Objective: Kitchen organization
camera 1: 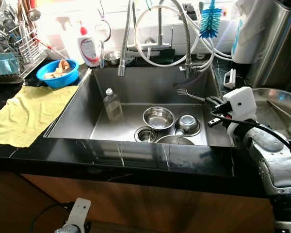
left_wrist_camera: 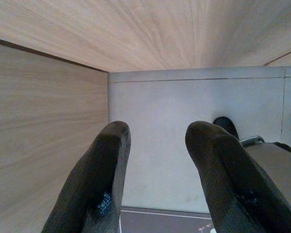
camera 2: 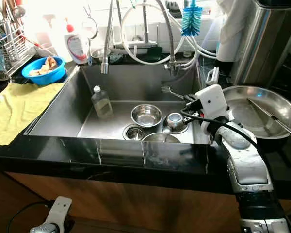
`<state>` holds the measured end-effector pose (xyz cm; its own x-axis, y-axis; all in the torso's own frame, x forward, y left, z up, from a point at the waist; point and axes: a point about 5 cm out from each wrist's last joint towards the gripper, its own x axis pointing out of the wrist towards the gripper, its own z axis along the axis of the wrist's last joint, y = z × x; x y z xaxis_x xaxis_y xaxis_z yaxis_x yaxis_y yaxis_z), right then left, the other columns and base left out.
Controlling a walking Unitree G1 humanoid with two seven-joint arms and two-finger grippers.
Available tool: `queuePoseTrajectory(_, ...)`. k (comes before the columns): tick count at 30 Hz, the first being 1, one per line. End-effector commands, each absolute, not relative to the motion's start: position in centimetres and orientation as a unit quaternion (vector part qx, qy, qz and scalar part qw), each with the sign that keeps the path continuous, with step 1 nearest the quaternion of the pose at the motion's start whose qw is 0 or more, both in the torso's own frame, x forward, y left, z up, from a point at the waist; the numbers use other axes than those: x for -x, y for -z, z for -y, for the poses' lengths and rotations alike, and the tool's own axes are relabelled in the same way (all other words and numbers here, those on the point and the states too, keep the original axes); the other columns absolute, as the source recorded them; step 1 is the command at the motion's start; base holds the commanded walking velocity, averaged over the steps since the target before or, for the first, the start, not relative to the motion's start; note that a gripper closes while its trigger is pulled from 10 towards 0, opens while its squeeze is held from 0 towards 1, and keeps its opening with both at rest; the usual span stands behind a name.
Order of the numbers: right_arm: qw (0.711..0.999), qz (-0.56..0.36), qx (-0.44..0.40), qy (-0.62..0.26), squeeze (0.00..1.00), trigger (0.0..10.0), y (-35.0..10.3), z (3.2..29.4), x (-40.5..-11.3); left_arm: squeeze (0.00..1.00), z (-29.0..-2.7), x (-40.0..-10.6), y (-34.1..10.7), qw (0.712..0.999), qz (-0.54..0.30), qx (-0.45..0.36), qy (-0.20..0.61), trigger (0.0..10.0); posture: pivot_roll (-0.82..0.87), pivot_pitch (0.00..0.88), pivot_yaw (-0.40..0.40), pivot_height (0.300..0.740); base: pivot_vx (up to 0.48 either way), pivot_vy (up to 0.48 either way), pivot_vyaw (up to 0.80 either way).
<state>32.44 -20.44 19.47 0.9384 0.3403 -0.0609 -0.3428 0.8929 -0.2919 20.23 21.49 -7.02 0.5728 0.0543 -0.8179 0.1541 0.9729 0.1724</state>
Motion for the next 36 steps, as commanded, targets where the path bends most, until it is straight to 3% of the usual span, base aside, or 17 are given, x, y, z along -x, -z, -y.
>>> queuePoseTrajectory(1, 0.972, 0.011, 0.145, -0.183, 1.00, 10.0, -20.1, 20.1, -32.7, 0.00, -22.4, -19.8, 7.0, 0.875, -0.468, -0.119, 0.016, 10.0, -0.19, 0.000, 0.091, 0.740, 0.000, 0.000, 0.00)
queuePoseTrajectory(17, 0.974, 0.024, 0.147, -0.170, 1.00, 10.0, -20.0, 19.7, -32.7, 0.00, -22.4, -19.9, 7.0, 0.875, -0.467, -0.121, 0.020, 10.0, -0.19, 0.000, 0.095, 0.740, 0.000, 0.000, 0.00)
queuePoseTrajectory(18, 0.975, 0.029, 0.150, -0.158, 0.36, 10.0, -20.2, 19.8, -32.8, 0.00, -22.4, -19.9, 7.0, 0.875, -0.467, -0.122, 0.020, 10.0, -0.19, 0.000, 0.095, 0.740, 0.000, 0.000, 0.00)
queuePoseTrajectory(19, 0.979, 0.042, 0.154, -0.124, 0.00, 10.0, -20.9, 20.3, -32.8, 0.00, -22.5, -19.9, 7.0, 0.875, -0.467, -0.122, 0.019, 10.0, -0.19, 0.000, 0.095, 0.740, 0.000, 0.000, 0.00)
queuePoseTrajectory(26, 0.983, 0.109, 0.147, 0.021, 0.00, 10.0, -24.0, 23.1, -31.3, 0.00, -22.7, -19.9, 6.9, 0.875, -0.467, -0.123, 0.017, 10.0, -0.19, 0.000, 0.098, 0.740, 0.000, 0.000, 0.00)
queuePoseTrajectory(31, 0.957, 0.155, 0.152, 0.192, 0.00, 10.0, -25.2, 26.9, -26.9, 0.00, -22.5, -19.9, 7.0, 0.875, -0.468, -0.124, 0.020, 10.0, -0.21, 0.000, 0.102, 0.740, 0.000, 0.000, 0.00)
queuePoseTrajectory(35, 0.949, 0.157, 0.150, 0.228, 0.00, 10.0, -25.0, 27.8, -25.5, 0.00, -22.4, -19.9, 7.0, 0.875, -0.468, -0.123, 0.022, 10.0, -0.22, 0.000, 0.103, 0.740, 0.000, 0.000, 0.00)
queuePoseTrajectory(36, 0.943, 0.149, 0.157, 0.253, 0.18, 10.0, -24.4, 28.4, -24.3, 0.00, -22.3, -19.9, 7.0, 0.875, -0.468, -0.123, 0.023, 10.0, -0.22, 0.000, 0.104, 0.740, 0.000, 0.000, 0.00)
